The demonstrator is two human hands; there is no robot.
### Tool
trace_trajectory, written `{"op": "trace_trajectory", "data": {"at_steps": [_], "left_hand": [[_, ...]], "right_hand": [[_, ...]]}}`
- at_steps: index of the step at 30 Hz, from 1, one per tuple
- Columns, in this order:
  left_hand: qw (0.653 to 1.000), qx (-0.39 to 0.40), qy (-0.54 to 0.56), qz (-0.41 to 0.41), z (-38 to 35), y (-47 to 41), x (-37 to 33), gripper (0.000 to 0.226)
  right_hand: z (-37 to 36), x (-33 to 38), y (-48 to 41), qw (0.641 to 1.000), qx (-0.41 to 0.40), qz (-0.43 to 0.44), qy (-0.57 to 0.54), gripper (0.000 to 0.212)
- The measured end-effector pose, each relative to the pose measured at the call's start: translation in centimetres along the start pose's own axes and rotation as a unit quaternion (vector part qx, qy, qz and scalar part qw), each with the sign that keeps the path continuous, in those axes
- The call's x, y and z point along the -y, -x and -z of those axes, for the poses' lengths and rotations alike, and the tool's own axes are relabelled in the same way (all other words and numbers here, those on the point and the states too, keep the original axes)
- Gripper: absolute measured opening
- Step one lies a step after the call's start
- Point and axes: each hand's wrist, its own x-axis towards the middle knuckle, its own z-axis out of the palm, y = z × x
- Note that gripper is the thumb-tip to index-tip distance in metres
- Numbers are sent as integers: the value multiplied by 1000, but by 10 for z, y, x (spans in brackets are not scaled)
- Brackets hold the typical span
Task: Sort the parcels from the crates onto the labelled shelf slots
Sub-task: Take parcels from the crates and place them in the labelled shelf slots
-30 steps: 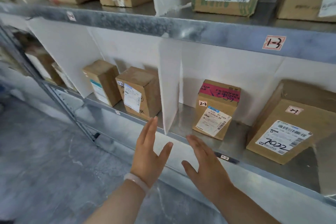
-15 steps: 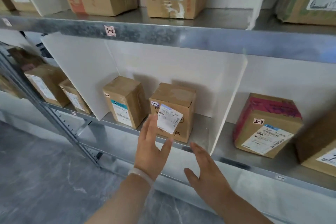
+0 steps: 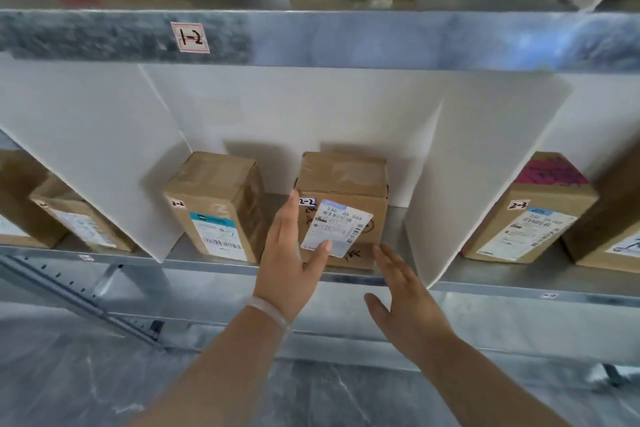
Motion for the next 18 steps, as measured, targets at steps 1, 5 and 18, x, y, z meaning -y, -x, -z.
{"op": "trace_trajectory", "data": {"at_steps": [1, 5, 18], "left_hand": [[1000, -2, 4, -8, -2, -1, 2, 88], [999, 9, 32, -21, -9, -6, 9, 89], [998, 13, 43, -35, -32, -21, 18, 94]], "right_hand": [[0, 0, -2, 1000, -3, 0, 0, 78], [-1, 0, -10, 1000, -20, -4, 5, 79], [-8, -8, -22, 999, -48, -9, -1, 83]]}}
